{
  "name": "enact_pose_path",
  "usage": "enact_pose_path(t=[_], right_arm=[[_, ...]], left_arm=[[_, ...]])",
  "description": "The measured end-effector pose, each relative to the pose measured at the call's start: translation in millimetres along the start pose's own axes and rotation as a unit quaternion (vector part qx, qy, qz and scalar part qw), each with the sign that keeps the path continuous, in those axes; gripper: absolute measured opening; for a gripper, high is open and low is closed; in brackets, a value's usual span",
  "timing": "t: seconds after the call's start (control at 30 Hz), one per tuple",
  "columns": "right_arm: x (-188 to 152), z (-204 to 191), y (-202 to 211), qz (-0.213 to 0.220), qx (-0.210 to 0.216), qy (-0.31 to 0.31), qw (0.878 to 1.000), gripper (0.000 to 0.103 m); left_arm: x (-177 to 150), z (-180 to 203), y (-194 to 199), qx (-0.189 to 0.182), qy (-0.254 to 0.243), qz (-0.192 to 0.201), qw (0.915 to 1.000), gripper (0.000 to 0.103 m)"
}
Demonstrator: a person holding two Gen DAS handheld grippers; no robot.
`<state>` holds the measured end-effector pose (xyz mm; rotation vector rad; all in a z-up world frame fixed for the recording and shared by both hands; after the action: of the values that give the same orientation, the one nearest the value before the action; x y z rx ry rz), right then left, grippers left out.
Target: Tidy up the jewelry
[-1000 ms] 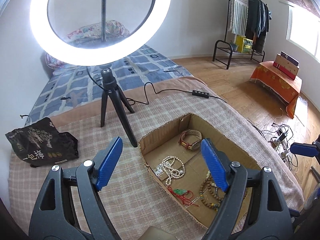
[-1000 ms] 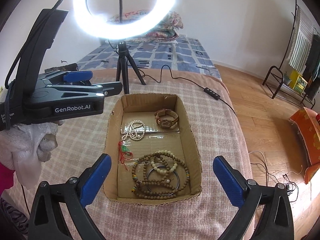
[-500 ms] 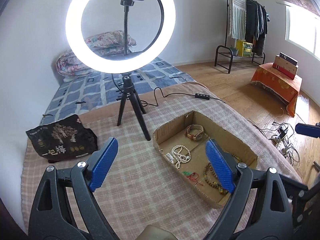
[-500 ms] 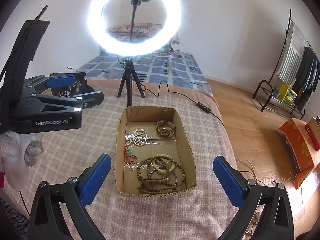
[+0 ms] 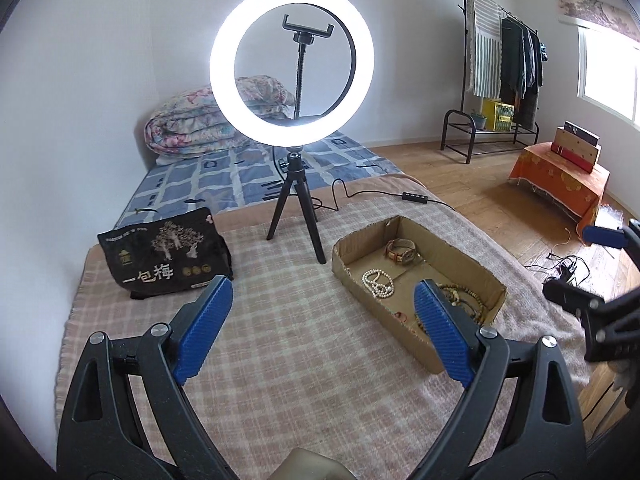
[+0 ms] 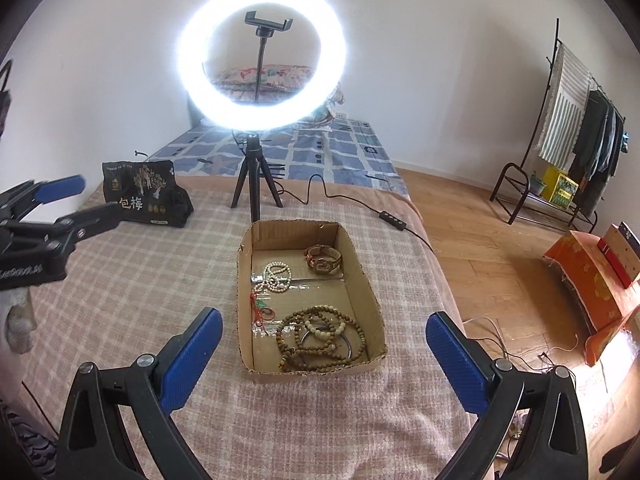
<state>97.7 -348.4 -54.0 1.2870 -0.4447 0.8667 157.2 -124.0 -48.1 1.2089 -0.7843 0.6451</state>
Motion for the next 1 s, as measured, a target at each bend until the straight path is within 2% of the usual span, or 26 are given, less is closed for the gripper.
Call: enact_pose_path(t=[0.4, 0.53, 0.67, 1.0], right_arm=[[-4.5, -3.5, 12.6, 0.029, -0.030, -0.008, 0.999, 0.103], [-7.7, -5.9, 8.4, 0.028, -0.032, -0.006, 0.999, 0.103], [-9.9, -5.7, 5.7, 0.026, -0.031, -0.006, 0.999, 0.103], [-13.6, -1.1, 2.8, 0.020, -0.031, -0.015, 0.999, 0.103]], left_arm=[[-25.5, 6.2, 28.5, -0.016, -0.003, 0.004, 0.9999, 0.094], [-30.6, 10.5, 28.4, -0.017, -0.009, 0.002, 0.9998, 0.096], [-32.3, 15.1, 29.5, -0.015, -0.021, 0.007, 0.9996, 0.101], [-34.5, 19.0, 27.8, -0.008, -0.027, 0.004, 0.9996, 0.102]])
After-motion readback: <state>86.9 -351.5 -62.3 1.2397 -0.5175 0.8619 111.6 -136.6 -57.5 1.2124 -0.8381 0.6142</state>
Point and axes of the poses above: each gripper's, at about its wrist camera, not at the fingertips, and y roughly against the way its jaws point, z to its right, x to its top, the point moved 4 cm from there along -y, roughly the way its jaws point, and after that the axes turned 14 degrees about y, right-handed, at the moved point
